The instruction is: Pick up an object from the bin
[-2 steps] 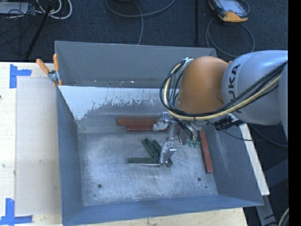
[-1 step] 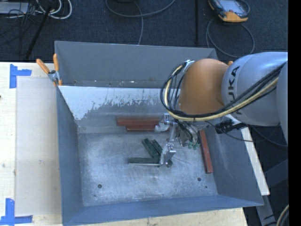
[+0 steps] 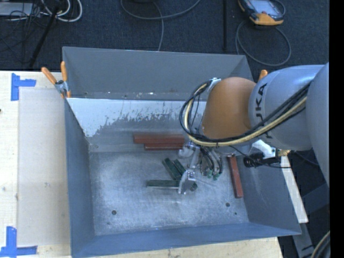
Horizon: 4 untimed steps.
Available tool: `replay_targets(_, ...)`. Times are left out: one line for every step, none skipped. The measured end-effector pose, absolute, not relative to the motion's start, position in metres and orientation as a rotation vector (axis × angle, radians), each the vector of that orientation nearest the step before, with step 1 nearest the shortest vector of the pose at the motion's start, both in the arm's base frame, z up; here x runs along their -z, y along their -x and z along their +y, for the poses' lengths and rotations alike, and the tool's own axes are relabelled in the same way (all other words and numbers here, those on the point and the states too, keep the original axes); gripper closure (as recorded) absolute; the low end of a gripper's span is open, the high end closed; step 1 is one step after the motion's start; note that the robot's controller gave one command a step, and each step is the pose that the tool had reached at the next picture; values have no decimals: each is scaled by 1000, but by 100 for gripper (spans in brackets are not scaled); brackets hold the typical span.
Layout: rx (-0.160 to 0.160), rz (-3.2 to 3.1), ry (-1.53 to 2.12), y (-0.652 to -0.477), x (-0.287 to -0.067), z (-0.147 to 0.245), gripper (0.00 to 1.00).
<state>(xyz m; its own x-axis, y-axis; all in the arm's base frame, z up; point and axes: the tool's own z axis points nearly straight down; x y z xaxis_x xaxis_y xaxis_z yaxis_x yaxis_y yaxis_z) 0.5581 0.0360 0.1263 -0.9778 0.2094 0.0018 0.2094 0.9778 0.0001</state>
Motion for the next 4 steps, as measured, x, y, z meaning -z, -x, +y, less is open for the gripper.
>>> replay_targets(0, -3159, 208, -564, -82, 41, 0)
replay_targets(4, -3150, 200, -563, -87, 42, 100)
replay_targets(4, -3150, 200, -563, -87, 42, 100)
replay_targets(3, -3142, 199, -561, -91, 42, 100)
